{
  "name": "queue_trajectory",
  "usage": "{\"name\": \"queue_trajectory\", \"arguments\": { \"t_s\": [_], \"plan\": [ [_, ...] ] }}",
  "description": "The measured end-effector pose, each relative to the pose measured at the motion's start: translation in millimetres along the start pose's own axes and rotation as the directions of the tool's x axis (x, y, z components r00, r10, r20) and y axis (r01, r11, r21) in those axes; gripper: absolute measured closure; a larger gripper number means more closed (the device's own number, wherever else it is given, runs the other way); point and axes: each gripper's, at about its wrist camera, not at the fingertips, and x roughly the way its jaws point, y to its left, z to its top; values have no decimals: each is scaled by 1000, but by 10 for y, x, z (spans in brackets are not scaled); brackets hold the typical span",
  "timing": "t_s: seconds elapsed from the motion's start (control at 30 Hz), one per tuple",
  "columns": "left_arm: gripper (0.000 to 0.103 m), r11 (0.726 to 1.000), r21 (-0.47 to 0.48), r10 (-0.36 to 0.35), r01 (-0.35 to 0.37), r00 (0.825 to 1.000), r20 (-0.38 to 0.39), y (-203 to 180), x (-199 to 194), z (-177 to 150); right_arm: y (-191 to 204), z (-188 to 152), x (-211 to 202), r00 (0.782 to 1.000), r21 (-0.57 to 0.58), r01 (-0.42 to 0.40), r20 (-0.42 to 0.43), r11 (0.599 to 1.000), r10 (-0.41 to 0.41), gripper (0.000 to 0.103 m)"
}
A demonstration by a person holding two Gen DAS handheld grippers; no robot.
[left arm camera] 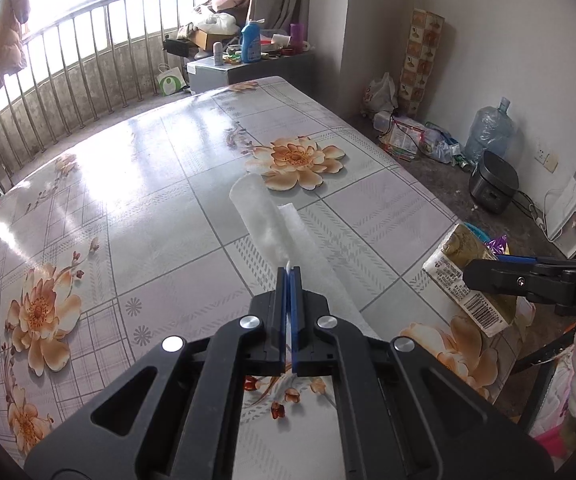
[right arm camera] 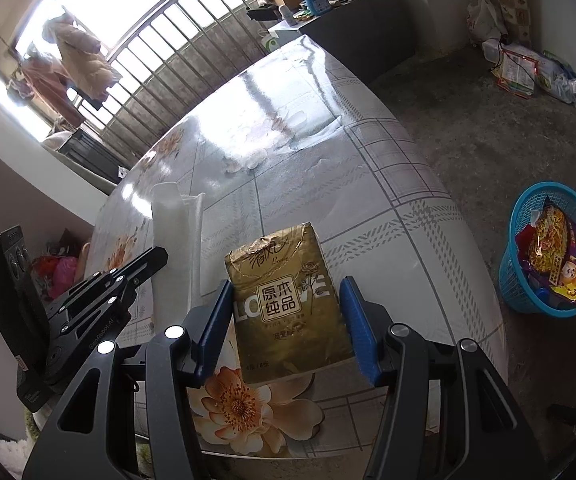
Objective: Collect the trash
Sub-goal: 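Carry the tissue roll and gold pack over the blue wastebasket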
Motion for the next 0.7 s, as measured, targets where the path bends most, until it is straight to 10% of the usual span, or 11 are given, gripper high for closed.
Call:
{"name": "queue_trajectory", "arguments": {
  "t_s": [0.7],
  "plan": [
    [103, 999, 25, -49, 44, 978, 201, 61, -992, 185, 207, -45, -404, 990, 4, -41, 132, 999, 40, 50]
  ]
}}
